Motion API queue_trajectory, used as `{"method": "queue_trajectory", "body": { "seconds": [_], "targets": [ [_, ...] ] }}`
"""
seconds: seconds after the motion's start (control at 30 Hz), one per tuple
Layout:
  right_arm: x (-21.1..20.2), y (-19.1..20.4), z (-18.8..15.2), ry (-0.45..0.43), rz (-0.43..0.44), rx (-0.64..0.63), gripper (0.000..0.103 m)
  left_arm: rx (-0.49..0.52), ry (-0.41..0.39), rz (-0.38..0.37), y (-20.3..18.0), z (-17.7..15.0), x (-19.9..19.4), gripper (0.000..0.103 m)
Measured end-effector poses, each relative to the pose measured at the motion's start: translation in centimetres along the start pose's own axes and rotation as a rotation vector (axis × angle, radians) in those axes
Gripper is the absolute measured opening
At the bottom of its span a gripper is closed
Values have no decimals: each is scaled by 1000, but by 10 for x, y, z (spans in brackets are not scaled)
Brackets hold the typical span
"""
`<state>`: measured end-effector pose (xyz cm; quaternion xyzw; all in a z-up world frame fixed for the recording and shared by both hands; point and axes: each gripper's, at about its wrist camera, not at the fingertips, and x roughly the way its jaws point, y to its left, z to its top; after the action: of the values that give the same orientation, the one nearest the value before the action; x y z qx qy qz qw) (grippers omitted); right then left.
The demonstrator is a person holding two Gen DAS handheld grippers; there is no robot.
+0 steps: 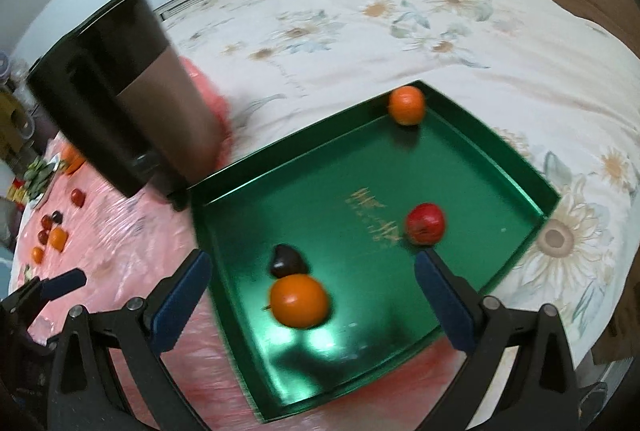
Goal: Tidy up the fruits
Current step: 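Move both open tools back from the green tray toward the remaining fruit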
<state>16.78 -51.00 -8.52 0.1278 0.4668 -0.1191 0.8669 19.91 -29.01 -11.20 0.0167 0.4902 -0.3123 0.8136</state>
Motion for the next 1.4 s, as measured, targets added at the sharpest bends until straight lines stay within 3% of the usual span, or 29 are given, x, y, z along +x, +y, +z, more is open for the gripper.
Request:
{"method": "queue_trajectory", "body": {
  "seconds": [0.53,1.13,1.4],
  "targets": [
    [14,100,-20,89,166,-158,103,-113,-41,87,68,-14,-28,99],
    [35,193,-29,148,266,-291,103,-220,-58,204,148,-39,-65,98],
    [47,234,-40,178,308,-344,103,-267,-50,248,183,-56,-81,88]
  ]
}}
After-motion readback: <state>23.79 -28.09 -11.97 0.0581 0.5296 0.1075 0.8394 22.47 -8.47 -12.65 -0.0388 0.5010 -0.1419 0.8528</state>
